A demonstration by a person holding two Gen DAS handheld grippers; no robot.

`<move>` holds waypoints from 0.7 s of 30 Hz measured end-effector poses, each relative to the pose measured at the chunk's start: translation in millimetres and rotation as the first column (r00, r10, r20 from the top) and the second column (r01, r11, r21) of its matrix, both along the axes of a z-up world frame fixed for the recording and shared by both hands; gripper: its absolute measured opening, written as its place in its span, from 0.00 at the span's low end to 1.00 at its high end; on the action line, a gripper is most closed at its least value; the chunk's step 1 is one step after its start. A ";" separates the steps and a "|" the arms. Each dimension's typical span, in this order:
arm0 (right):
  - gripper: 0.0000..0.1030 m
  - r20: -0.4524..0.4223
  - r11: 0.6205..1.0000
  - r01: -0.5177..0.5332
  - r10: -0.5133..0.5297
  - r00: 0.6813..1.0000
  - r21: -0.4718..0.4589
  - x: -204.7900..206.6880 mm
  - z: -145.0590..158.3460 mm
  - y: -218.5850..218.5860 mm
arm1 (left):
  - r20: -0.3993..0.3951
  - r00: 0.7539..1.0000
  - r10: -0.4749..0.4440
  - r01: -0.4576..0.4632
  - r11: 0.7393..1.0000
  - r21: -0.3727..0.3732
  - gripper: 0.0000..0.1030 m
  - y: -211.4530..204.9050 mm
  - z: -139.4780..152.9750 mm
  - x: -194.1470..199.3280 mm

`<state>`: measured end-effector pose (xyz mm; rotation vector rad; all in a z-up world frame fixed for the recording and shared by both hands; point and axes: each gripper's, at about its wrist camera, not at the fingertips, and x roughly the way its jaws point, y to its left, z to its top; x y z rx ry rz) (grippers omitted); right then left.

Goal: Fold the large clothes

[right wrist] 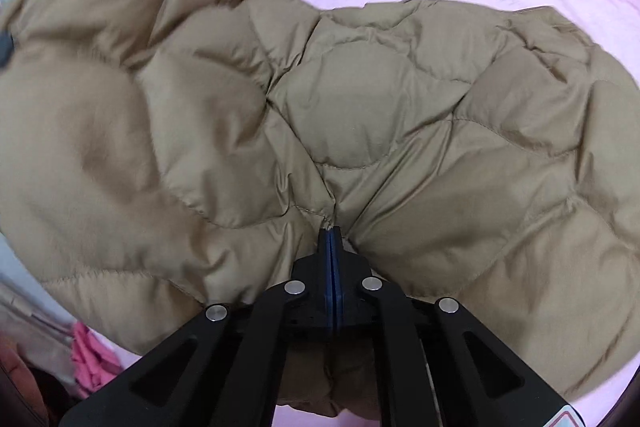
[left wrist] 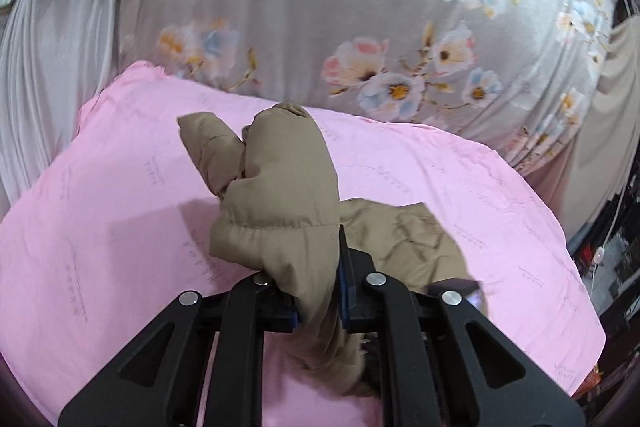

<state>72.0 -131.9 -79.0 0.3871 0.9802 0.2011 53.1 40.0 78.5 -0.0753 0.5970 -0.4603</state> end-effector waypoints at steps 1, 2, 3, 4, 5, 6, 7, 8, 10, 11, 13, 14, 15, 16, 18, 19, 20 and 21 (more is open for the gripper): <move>0.07 -0.002 1.000 -0.016 0.016 1.000 0.006 1.5 -4.5 6.0 | 0.001 1.000 -0.007 0.007 1.000 0.013 0.12 -9.2 -2.3 0.8; 0.07 0.000 1.000 -0.027 0.027 1.000 -0.003 3.4 -9.1 11.6 | -0.004 1.000 -0.008 0.009 0.999 0.032 0.12 -17.4 -6.9 1.7; 0.07 0.004 0.999 -0.033 0.034 0.999 -0.019 4.8 -11.5 14.5 | -0.009 1.000 -0.009 0.009 0.998 0.056 0.12 -27.7 -14.9 5.4; 0.07 0.002 0.999 -0.040 0.040 0.999 -0.014 4.8 -10.8 13.7 | -0.011 1.000 -0.007 0.008 0.998 0.066 0.12 -32.2 -17.2 5.1; 0.07 -0.011 0.999 -0.041 0.041 0.999 0.016 2.7 -8.3 9.1 | -0.013 1.000 -0.005 0.006 0.997 0.077 0.12 -37.8 -20.3 7.5; 0.07 -0.017 0.998 -0.036 0.037 0.999 0.047 -1.5 -4.3 3.3 | -0.012 1.000 -0.004 0.005 0.997 0.081 0.12 -40.2 -20.8 8.6; 0.06 0.002 0.997 -0.021 0.021 1.000 0.073 -12.4 5.0 -7.7 | -0.007 1.000 -0.004 0.005 0.996 0.085 0.12 -42.4 -19.9 8.4; 0.06 0.024 0.998 -0.008 0.006 1.000 0.066 -22.2 13.0 -16.6 | -0.004 1.000 -0.004 0.004 0.996 0.091 0.12 -44.0 -18.8 9.4; 0.07 0.043 0.999 0.041 -0.041 0.998 0.014 -42.8 23.8 -36.8 | -0.008 1.000 -0.005 0.006 0.995 0.097 0.12 -45.1 -19.9 11.4; 0.07 0.034 0.998 0.064 -0.064 0.997 0.004 -52.5 24.2 -48.7 | -0.008 1.000 -0.007 0.008 0.995 0.100 0.12 -47.0 -20.9 12.9; 0.06 -0.026 0.995 0.100 -0.099 0.995 0.029 -64.3 12.5 -66.1 | -0.011 1.000 -0.019 0.020 0.994 0.112 0.12 -56.5 -23.9 13.3; 0.06 -0.043 0.993 0.103 -0.100 0.994 0.054 -68.1 5.9 -69.3 | -0.012 1.000 -0.029 0.030 0.993 0.117 0.12 -61.8 -26.1 11.1; 0.06 -0.050 0.992 0.102 -0.098 0.994 0.075 -71.4 -0.3 -71.1 | -0.017 0.999 -0.046 0.047 0.991 0.125 0.12 -70.9 -28.3 9.4; 0.06 -0.049 0.992 0.106 -0.102 0.994 0.075 -74.9 -4.2 -72.3 | -0.025 0.998 -0.063 0.065 0.989 0.130 0.12 -79.9 -29.3 6.9; 0.06 -0.028 0.991 0.111 -0.109 0.994 0.073 -83.7 -1.2 -74.0 | -0.034 0.993 -0.109 0.113 0.981 0.160 0.12 -102.9 -32.2 -2.4; 0.06 -0.019 0.991 0.116 -0.115 0.993 0.070 -86.9 1.7 -75.7 | -0.042 0.990 -0.136 0.141 0.974 0.176 0.12 -115.0 -34.8 -7.8; 0.06 -0.009 0.990 0.128 -0.127 0.992 0.068 -90.4 5.3 -81.1 | -0.052 0.986 -0.157 0.164 0.969 0.185 0.12 -122.9 -37.0 -11.7; 0.06 0.001 0.988 0.139 -0.139 0.990 0.067 -92.7 6.6 -85.4 | -0.064 0.981 -0.184 0.193 0.961 0.197 0.12 -134.1 -41.3 -17.5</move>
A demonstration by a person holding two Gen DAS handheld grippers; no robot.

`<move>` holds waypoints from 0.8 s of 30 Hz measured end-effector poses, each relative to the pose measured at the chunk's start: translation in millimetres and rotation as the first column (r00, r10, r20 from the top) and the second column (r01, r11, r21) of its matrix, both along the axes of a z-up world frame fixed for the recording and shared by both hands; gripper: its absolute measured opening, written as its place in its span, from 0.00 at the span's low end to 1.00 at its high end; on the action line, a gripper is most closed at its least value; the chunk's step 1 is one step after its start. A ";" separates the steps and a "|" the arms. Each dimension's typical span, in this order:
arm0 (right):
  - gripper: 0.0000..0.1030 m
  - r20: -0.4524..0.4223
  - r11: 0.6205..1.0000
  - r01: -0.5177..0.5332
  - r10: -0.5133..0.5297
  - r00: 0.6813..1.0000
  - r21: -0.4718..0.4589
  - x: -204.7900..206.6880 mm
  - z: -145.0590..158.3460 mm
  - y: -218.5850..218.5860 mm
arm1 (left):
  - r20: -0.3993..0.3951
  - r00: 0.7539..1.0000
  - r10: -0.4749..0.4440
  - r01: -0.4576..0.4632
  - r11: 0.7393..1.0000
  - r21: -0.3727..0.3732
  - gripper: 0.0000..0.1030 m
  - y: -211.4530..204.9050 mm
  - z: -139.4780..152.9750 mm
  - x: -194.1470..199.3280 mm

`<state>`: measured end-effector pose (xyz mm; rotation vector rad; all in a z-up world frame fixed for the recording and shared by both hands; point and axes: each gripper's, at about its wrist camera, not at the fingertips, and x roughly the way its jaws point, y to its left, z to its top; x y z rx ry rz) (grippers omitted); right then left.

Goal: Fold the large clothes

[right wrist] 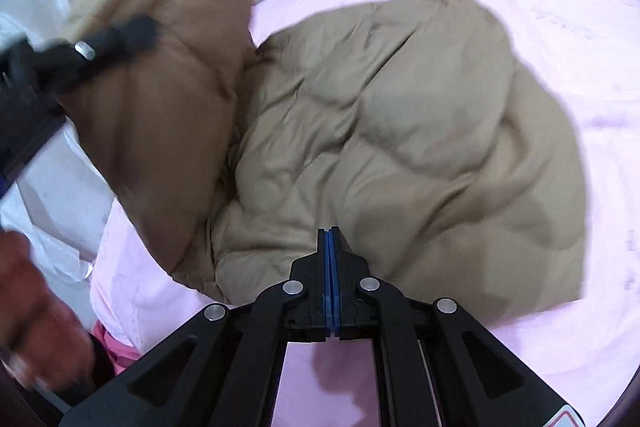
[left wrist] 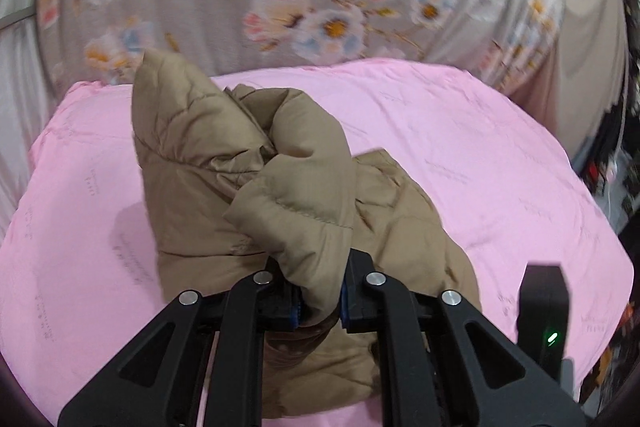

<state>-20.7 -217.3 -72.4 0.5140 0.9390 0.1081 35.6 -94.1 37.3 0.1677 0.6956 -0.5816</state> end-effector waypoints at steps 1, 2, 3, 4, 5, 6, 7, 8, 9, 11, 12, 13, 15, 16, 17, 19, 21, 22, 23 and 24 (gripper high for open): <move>0.06 0.011 1.000 0.022 -0.022 1.000 -0.007 -6.4 4.8 -8.9 | -0.011 1.000 -0.023 0.023 1.000 0.013 0.12 -9.0 -4.4 -4.6; 0.06 0.016 0.999 0.041 -0.040 0.999 -0.016 -2.5 8.0 -15.9 | -0.025 0.999 -0.045 0.046 0.999 0.030 0.12 -17.7 -9.5 -9.1; 0.06 0.021 0.998 0.061 -0.061 0.998 -0.025 -7.9 10.9 -24.1 | -0.043 0.997 -0.069 0.071 0.996 0.046 0.12 -27.6 -16.8 -13.7; 0.07 0.025 0.996 0.083 -0.082 0.996 -0.033 -14.2 13.4 -31.9 | -0.061 0.994 -0.087 0.091 0.994 0.058 0.11 -34.9 -23.7 -16.0; 0.07 0.028 0.993 0.108 -0.107 0.994 -0.046 -20.6 16.4 -40.8 | -0.087 0.991 -0.106 0.112 0.991 0.075 0.11 -41.5 -31.8 -18.9; 0.07 0.028 0.990 0.129 -0.127 0.991 -0.058 -25.8 18.8 -47.9 | -0.106 0.987 -0.120 0.130 0.987 0.094 0.11 -49.4 -43.0 -22.7; 0.07 0.030 0.986 0.151 -0.150 0.988 -0.074 -31.9 21.5 -55.6 | -0.112 0.986 -0.126 0.138 0.985 0.107 0.11 -53.6 -48.4 -25.2; 0.07 0.032 0.983 0.165 -0.163 0.986 -0.086 -36.0 23.3 -60.1 | -0.113 0.985 -0.131 0.145 0.982 0.123 0.11 -57.9 -54.4 -27.9; 0.07 0.035 0.978 0.181 -0.179 0.983 -0.099 -40.6 26.2 -66.0 | -0.110 0.985 -0.133 0.148 0.979 0.142 0.11 -61.6 -60.2 -31.9; 0.07 0.042 0.974 0.201 -0.197 0.979 -0.103 -46.3 32.5 -75.0 | -0.108 0.985 -0.136 0.154 0.973 0.173 0.11 -64.6 -65.6 -37.4; 0.08 0.047 0.974 0.206 -0.202 0.978 -0.100 -46.9 37.3 -79.2 | -0.108 0.985 -0.134 0.152 0.972 0.181 0.12 -64.4 -66.3 -39.1; 0.08 0.057 0.974 0.205 -0.200 0.978 -0.099 -46.1 43.9 -82.8 | -0.114 0.985 -0.128 0.148 0.972 0.181 0.12 -63.2 -64.8 -39.4; 0.09 0.087 0.976 0.188 -0.179 0.980 -0.109 -41.4 56.7 -83.9 | -0.137 0.983 -0.120 0.142 0.977 0.162 0.17 -54.5 -55.1 -39.9; 0.10 0.104 0.977 0.174 -0.162 0.981 -0.119 -38.6 63.1 -84.4 | -0.133 0.984 -0.118 0.136 0.981 0.136 0.22 -51.2 -46.9 -38.1; 0.14 0.115 0.978 0.165 -0.151 0.982 -0.127 -35.9 67.7 -84.4 | -0.133 0.984 -0.116 0.133 0.984 0.122 0.31 -45.5 -38.5 -39.6; 0.43 0.142 0.981 0.147 -0.128 0.981 -0.127 -26.7 81.1 -76.7 | -0.109 0.988 -0.110 0.120 0.989 0.085 0.56 -28.6 -16.7 -47.3; 0.45 0.178 0.985 0.118 -0.094 0.979 -0.128 -21.5 93.9 -67.0 | -0.055 0.996 -0.071 0.075 0.995 0.064 0.74 -10.6 3.3 -54.2; 0.45 0.190 0.986 0.104 -0.078 0.979 -0.134 -18.2 99.7 -62.8 | -0.027 0.998 -0.051 0.053 0.997 0.052 0.74 -1.6 11.8 -55.5; 0.45 0.206 0.987 0.088 -0.058 0.977 -0.137 -15.8 105.1 -56.1 | -0.002 1.000 -0.026 0.026 0.999 0.046 0.74 7.1 19.8 -55.3; 0.46 0.220 0.988 0.074 -0.042 0.975 -0.137 -13.5 108.8 -50.1 | 0.017 1.000 0.018 -0.019 0.999 0.048 0.74 18.4 27.6 -52.8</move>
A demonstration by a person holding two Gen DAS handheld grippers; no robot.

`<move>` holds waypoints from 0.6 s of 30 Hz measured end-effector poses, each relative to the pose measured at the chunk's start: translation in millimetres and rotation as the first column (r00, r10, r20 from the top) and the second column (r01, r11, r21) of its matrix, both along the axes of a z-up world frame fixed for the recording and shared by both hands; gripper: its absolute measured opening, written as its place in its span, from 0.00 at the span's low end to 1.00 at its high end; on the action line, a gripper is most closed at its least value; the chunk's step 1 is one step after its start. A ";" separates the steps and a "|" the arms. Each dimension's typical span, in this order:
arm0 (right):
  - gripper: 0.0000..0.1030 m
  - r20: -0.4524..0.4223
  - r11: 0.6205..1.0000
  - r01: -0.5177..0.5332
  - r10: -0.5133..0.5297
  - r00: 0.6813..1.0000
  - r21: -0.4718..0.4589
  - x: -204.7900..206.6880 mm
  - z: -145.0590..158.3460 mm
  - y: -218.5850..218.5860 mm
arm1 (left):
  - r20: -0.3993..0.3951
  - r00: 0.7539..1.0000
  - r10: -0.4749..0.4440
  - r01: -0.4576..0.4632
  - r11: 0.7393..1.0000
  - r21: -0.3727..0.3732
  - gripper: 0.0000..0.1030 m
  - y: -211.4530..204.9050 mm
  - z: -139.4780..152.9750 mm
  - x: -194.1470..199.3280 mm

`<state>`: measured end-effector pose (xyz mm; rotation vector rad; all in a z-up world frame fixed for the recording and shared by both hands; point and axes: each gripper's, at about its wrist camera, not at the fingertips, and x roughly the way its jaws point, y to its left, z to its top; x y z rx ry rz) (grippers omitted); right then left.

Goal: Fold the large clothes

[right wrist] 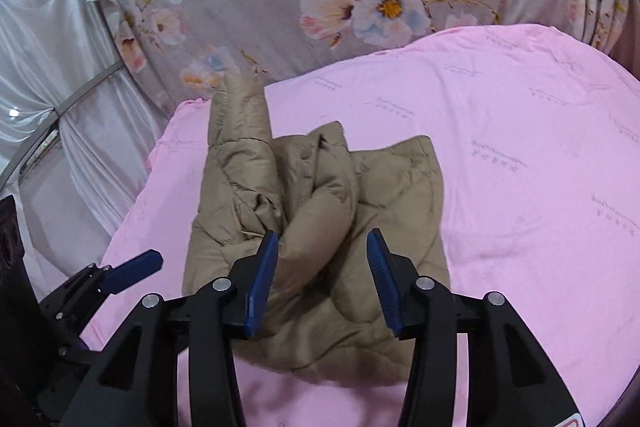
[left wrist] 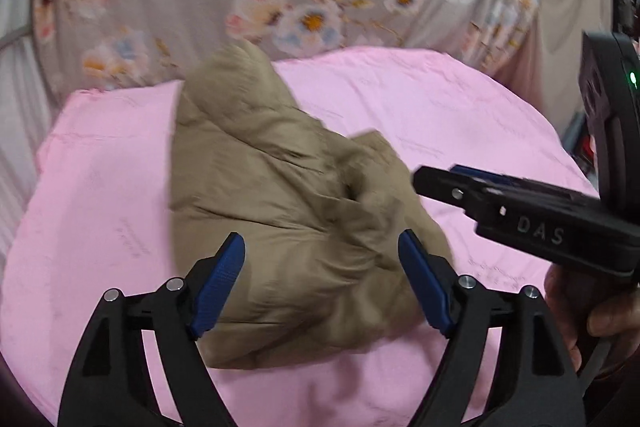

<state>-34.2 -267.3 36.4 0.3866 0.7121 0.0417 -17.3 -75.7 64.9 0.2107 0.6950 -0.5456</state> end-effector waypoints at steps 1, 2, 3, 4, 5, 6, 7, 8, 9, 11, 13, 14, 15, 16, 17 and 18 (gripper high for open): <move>0.47 0.018 1.000 -0.020 0.020 1.000 0.002 4.2 5.9 6.2 | 0.008 0.999 0.037 -0.037 0.999 0.005 0.74 8.8 4.7 3.5; 0.48 0.032 0.999 -0.038 0.038 0.999 0.003 6.0 9.3 11.2 | 0.007 0.997 0.073 -0.073 0.997 0.013 0.74 16.7 7.7 9.0; 0.49 0.041 0.999 -0.051 0.051 0.998 0.002 10.6 12.8 16.2 | -0.003 0.993 0.115 -0.115 0.993 0.027 0.74 26.0 9.2 17.5; 0.52 0.052 0.998 -0.067 0.067 0.996 -0.001 16.6 17.6 22.7 | -0.013 0.988 0.154 -0.153 0.987 0.040 0.74 34.0 8.3 25.3; 0.54 0.057 0.997 -0.081 0.081 0.995 -0.006 20.5 18.7 29.2 | -0.018 0.983 0.184 -0.183 0.982 0.045 0.74 38.9 7.6 32.6; 0.58 0.057 0.995 -0.098 0.099 0.993 -0.017 28.0 20.5 36.4 | -0.027 0.975 0.223 -0.221 0.974 0.060 0.74 46.8 3.7 40.6; 0.59 0.050 0.993 -0.111 0.112 0.992 -0.031 34.2 20.2 43.1 | -0.039 0.967 0.251 -0.248 0.967 0.066 0.74 53.2 1.3 49.6; 0.59 0.027 0.991 -0.122 0.124 0.992 -0.049 43.7 17.1 50.1 | -0.055 0.962 0.269 -0.265 0.962 0.072 0.74 58.4 -2.5 55.1; 0.59 0.007 0.990 -0.129 0.130 0.991 -0.056 49.1 11.3 54.1 | -0.069 0.956 0.285 -0.280 0.957 0.077 0.74 64.6 -6.7 59.9; 0.59 -0.046 0.988 -0.145 0.143 0.989 -0.059 61.6 -1.5 60.7 | -0.067 0.947 0.315 -0.308 0.947 0.093 0.74 73.4 -15.2 66.5; 0.58 -0.091 0.985 -0.167 0.162 0.983 -0.051 69.9 -16.4 65.2 | -0.066 0.942 0.329 -0.321 0.941 0.108 0.74 73.8 -20.1 72.6; 0.54 -0.119 0.984 -0.172 0.165 0.979 -0.051 73.5 -25.3 66.5 | -0.079 0.937 0.340 -0.331 0.937 0.113 0.74 75.0 -23.4 74.5; 0.33 -0.141 0.984 -0.170 0.160 0.977 -0.060 75.8 -32.6 66.9 | -0.094 0.936 0.338 -0.328 0.938 0.112 0.73 75.0 -27.1 77.9; 0.18 -0.162 0.983 -0.165 0.152 0.975 -0.074 76.8 -40.3 65.9 | -0.106 0.936 0.336 -0.325 0.939 0.111 0.73 74.3 -30.3 79.7; 0.14 -0.169 0.985 -0.161 0.149 0.974 -0.063 76.1 -45.0 62.1 | -0.118 0.935 0.334 -0.322 0.940 0.110 0.72 74.4 -32.7 81.9; 0.09 -0.165 0.988 -0.153 0.146 0.976 -0.032 73.0 -47.2 55.9 | -0.134 0.936 0.327 -0.315 0.943 0.103 0.72 74.2 -35.0 83.2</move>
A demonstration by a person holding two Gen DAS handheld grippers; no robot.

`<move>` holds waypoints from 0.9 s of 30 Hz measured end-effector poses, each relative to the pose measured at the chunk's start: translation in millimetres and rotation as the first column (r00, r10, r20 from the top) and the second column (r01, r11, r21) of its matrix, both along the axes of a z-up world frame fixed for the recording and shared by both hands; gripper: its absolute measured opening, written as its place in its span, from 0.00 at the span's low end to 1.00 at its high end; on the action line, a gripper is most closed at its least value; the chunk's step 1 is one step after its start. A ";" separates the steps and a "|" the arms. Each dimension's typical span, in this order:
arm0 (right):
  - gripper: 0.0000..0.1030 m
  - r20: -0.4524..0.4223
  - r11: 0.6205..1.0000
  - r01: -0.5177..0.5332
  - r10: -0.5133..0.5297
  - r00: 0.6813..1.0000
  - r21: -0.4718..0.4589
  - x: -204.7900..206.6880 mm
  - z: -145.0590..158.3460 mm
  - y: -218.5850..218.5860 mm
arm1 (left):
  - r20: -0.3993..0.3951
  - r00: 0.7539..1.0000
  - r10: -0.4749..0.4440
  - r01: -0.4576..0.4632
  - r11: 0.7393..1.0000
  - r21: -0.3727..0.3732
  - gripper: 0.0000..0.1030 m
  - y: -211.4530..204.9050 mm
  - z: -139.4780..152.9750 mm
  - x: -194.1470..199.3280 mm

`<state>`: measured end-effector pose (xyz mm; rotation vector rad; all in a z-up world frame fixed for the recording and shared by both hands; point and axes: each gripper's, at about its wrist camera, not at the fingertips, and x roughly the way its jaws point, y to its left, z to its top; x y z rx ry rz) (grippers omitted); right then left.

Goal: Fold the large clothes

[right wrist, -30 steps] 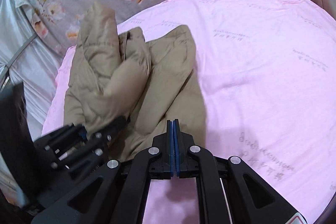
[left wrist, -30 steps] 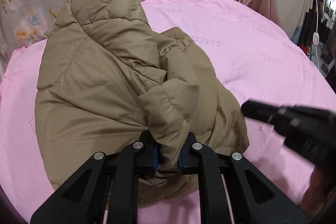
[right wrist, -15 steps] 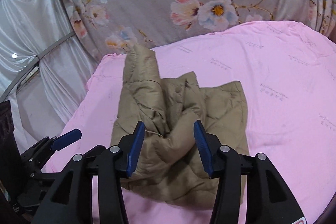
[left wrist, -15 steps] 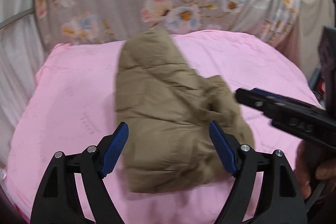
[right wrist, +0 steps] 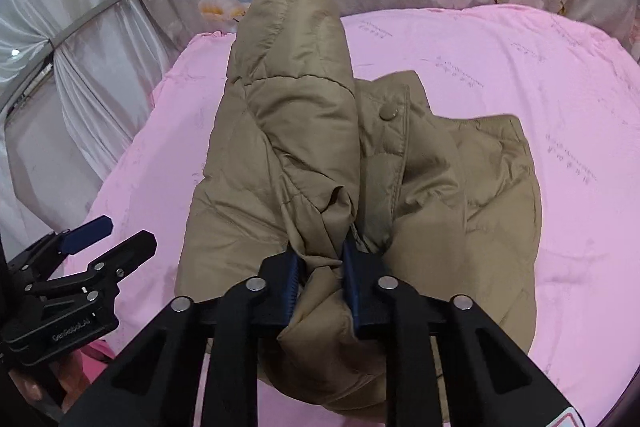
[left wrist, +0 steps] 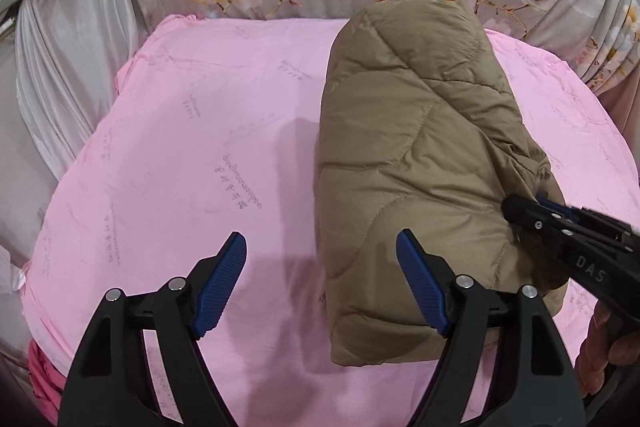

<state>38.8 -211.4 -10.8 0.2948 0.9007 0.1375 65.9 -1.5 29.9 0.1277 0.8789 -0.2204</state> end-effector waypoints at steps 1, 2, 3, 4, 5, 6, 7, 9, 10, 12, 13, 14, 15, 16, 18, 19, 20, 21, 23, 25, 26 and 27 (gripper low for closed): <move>0.08 0.008 1.000 0.010 -0.010 1.000 0.012 -4.6 0.8 -4.8 | -0.014 1.000 -0.009 0.008 1.000 -0.017 0.71 -0.6 -1.6 0.5; 0.06 0.025 1.000 0.029 -0.029 0.999 0.007 -12.9 4.1 -10.4 | -0.022 1.000 -0.017 0.016 0.999 -0.028 0.70 -2.3 -2.4 -1.5; 0.05 0.037 0.999 0.055 -0.055 0.998 0.001 -21.5 7.6 -16.1 | -0.025 0.999 -0.028 0.027 0.999 -0.035 0.70 -4.9 -2.7 -3.0; 0.05 0.047 0.996 0.089 -0.089 0.995 0.001 -32.3 11.6 -24.4 | -0.022 0.999 -0.036 0.035 0.999 -0.034 0.70 -8.5 -2.4 -5.1; 0.05 0.052 0.994 0.114 -0.114 0.992 0.002 -40.0 14.4 -31.1 | -0.018 0.999 -0.046 0.045 0.998 -0.034 0.69 -12.2 -1.8 -6.7; 0.05 0.054 0.990 0.143 -0.143 0.988 -0.003 -50.5 16.2 -40.2 | -0.019 0.998 -0.067 0.066 0.997 -0.036 0.69 -18.5 -2.1 -8.4; 0.05 0.051 0.986 0.168 -0.167 0.985 -0.020 -58.8 16.1 -46.9 | -0.023 0.996 -0.084 0.083 0.996 -0.038 0.67 -24.1 -3.1 -10.2; 0.04 0.036 0.975 0.213 -0.211 0.977 -0.057 -71.7 12.5 -58.3 | -0.055 0.990 -0.132 0.130 0.990 -0.049 0.65 -38.4 -6.8 -14.5; 0.04 0.025 0.970 0.235 -0.233 0.972 -0.069 -77.7 9.2 -64.6 | -0.061 0.986 -0.154 0.151 0.987 -0.051 0.65 -46.1 -8.9 -16.5; 0.04 -0.009 0.959 0.273 -0.274 0.962 -0.075 -88.2 -0.8 -79.0 | -0.075 0.979 -0.191 0.188 0.981 -0.050 0.65 -60.9 -13.8 -20.2; 0.04 -0.021 0.956 0.284 -0.286 0.958 -0.070 -91.6 -4.9 -84.1 | -0.083 0.975 -0.207 0.203 0.978 -0.051 0.65 -67.2 -16.9 -22.4; 0.04 -0.035 0.953 0.296 -0.299 0.954 -0.065 -94.5 -10.3 -89.8 | -0.084 0.971 -0.224 0.221 0.974 -0.042 0.65 -73.1 -20.9 -24.5; 0.04 -0.050 0.950 0.304 -0.308 0.950 -0.067 -96.0 -16.2 -94.1 | -0.090 0.968 -0.235 0.233 0.972 -0.036 0.65 -80.1 -25.7 -26.9; 0.05 -0.059 0.949 0.308 -0.312 0.948 -0.069 -96.8 -20.6 -96.0 | -0.093 0.966 -0.241 0.240 0.970 -0.027 0.65 -84.6 -29.1 -28.4; 0.05 -0.080 0.948 0.311 -0.316 0.945 -0.073 -95.8 -32.0 -99.6 | -0.100 0.964 -0.248 0.248 0.969 -0.011 0.65 -90.8 -35.9 -29.4; 0.05 -0.091 0.948 0.311 -0.317 0.944 -0.072 -94.5 -38.4 -100.8 | -0.103 0.963 -0.250 0.251 0.968 -0.003 0.66 -93.5 -39.5 -29.7; 0.05 -0.101 0.948 0.311 -0.317 0.943 -0.068 -93.2 -44.2 -102.2 | -0.108 0.962 -0.251 0.253 0.968 0.002 0.66 -95.4 -43.6 -29.2; 0.06 -0.108 0.948 0.311 -0.316 0.943 -0.064 -90.2 -48.9 -102.9 | -0.113 0.961 -0.251 0.253 0.968 0.004 0.66 -96.3 -47.7 -28.3; 0.06 -0.114 0.949 0.309 -0.315 0.942 -0.063 -87.0 -57.1 -101.6 | -0.108 0.961 -0.254 0.256 0.967 0.011 0.67 -97.7 -54.4 -26.4; 0.07 -0.115 0.950 0.305 -0.311 0.944 -0.069 -83.0 -62.1 -99.6 | -0.096 0.964 -0.247 0.251 0.967 0.037 0.67 -100.6 -61.0 -25.1; 0.07 -0.114 0.950 0.304 -0.310 0.944 -0.072 -82.1 -63.6 -98.1 | -0.083 0.967 -0.242 0.247 0.967 0.056 0.67 -102.6 -63.5 -25.3; 0.08 -0.112 0.950 0.304 -0.310 0.944 -0.073 -80.9 -64.3 -96.9 | -0.070 0.969 -0.235 0.240 0.968 0.075 0.67 -104.3 -65.4 -26.6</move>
